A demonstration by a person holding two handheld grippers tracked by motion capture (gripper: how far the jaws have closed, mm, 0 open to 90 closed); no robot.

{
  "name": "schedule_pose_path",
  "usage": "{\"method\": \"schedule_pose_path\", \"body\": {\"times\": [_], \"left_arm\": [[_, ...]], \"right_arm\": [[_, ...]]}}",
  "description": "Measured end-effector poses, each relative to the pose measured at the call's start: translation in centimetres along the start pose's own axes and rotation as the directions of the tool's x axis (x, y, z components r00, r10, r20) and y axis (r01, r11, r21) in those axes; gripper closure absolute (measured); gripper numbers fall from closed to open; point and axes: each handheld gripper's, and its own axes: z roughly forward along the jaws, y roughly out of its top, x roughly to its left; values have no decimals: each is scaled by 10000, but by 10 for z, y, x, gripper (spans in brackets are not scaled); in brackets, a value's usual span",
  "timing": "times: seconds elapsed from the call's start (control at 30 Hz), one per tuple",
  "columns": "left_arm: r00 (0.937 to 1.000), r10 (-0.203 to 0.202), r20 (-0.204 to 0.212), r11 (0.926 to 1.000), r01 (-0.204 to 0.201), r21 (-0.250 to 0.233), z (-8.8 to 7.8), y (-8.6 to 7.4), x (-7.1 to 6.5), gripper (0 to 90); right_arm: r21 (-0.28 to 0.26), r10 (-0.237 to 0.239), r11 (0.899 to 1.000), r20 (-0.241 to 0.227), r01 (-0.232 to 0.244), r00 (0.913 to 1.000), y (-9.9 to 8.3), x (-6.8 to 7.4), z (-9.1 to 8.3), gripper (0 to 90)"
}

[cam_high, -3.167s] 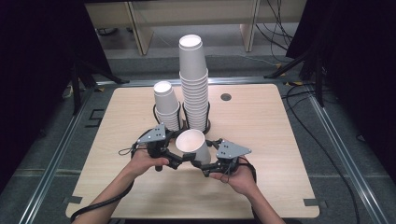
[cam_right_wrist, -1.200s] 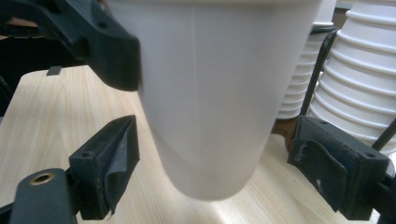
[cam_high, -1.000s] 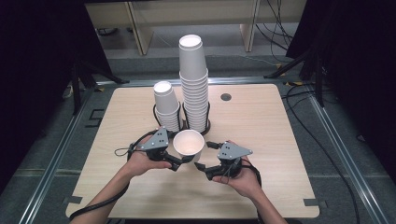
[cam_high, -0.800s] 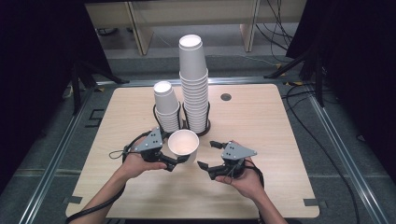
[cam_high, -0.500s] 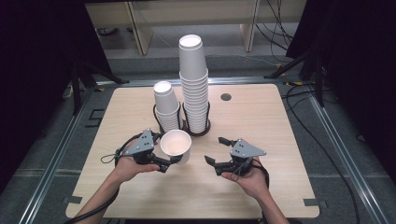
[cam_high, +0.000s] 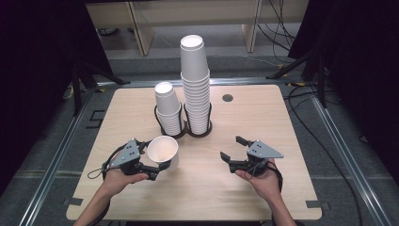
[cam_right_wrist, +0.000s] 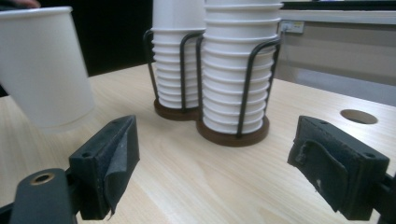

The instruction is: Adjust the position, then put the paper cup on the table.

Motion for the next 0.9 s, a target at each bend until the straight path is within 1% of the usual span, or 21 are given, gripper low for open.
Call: {"method": "schedule_pose_path", "body": {"times": [0.03,0.07,0.1,0.13,0.17,0.27,0.3,0.33,0.37,0.43,0.47,0.53,0.57,0.6,0.67,0.7,0.73,0.77,0.83,0.87,0.9], "left_arm": [[9999,9,-123,9998,-6,186,-4,-1,0,122],[9997,106,-226,9998,-103,153,-6,-3,1,122],[9996,-39,-282,10000,38,-41,-8,-6,1,122],[9993,-8,-368,9998,16,202,-11,-6,1,122],[9992,-16,-395,9998,24,202,-12,-7,1,122],[9989,-7,-477,9998,17,202,-14,-9,0,122],[9989,-21,-473,10000,23,46,-14,-10,-1,122],[9986,37,-529,9998,-26,213,-16,-10,-2,122],[9983,21,-577,9997,-7,237,-18,-11,-2,122],[9980,-149,-608,9998,141,-133,-18,-13,-4,122],[9975,-124,-700,9999,129,71,-21,-13,-4,122],[9972,-147,-729,9999,142,-63,-22,-15,-3,123],[9969,-149,-772,9999,153,50,-23,-15,-3,123],[9968,-176,-777,9998,168,-105,-23,-16,-3,123],[9960,-196,-872,9998,203,61,-27,-17,-4,123],[9957,-170,-911,9998,173,32,-28,-17,-3,123],[9957,-239,-898,9996,223,-182,-28,-19,-3,122],[9948,-246,-986,9997,241,-58,-30,-19,-3,123],[9935,-294,-1100,9996,288,-69,-33,-21,-3,123],[9931,-275,-1142,9996,272,-34,-33,-22,-3,122],[9928,-376,-1133,9990,344,-296,-32,-24,-4,122]], "right_arm": [[126,129,9998,182,-131,9998,1,0,-3,153],[26,82,10000,123,-82,9999,1,-2,-5,153],[57,-65,10000,292,63,9996,1,-5,-7,153],[46,96,9999,306,-97,9995,0,-6,-9,153],[48,55,10000,476,-57,9989,0,-8,-10,153],[58,218,9997,418,-221,9989,-1,-10,-12,152],[-27,84,10000,498,-83,9987,-1,-11,-11,152],[-52,253,9997,471,-251,9986,-1,-11,-11,153],[103,161,9998,538,-166,9984,-1,-11,-12,152],[5,218,9998,470,-218,9987,-1,-12,-11,152],[-169,-15,9999,583,25,9983,-1,-14,-9,152],[-113,187,9998,494,-182,9986,-1,-13,-8,153],[44,177,9998,386,-179,9991,-1,-13,-9,153],[19,151,9999,388,-152,9991,-1,-13,-9,152],[89,182,9998,438,-186,9989,-1,-12,-10,152],[-26,50,10000,513,-49,9987,-1,-12,-10,152],[-9,212,9998,470,-212,9987,-2,-12,-9,152],[-7,262,9997,484,-262,9985,-3,-13,-10,152],[8,322,9995,536,-323,9980,-4,-14,-9,152],[130,271,9995,682,-281,9973,-5,-15,-10,152],[30,525,9986,557,-528,9971,-7,-15,-8,152]]}}
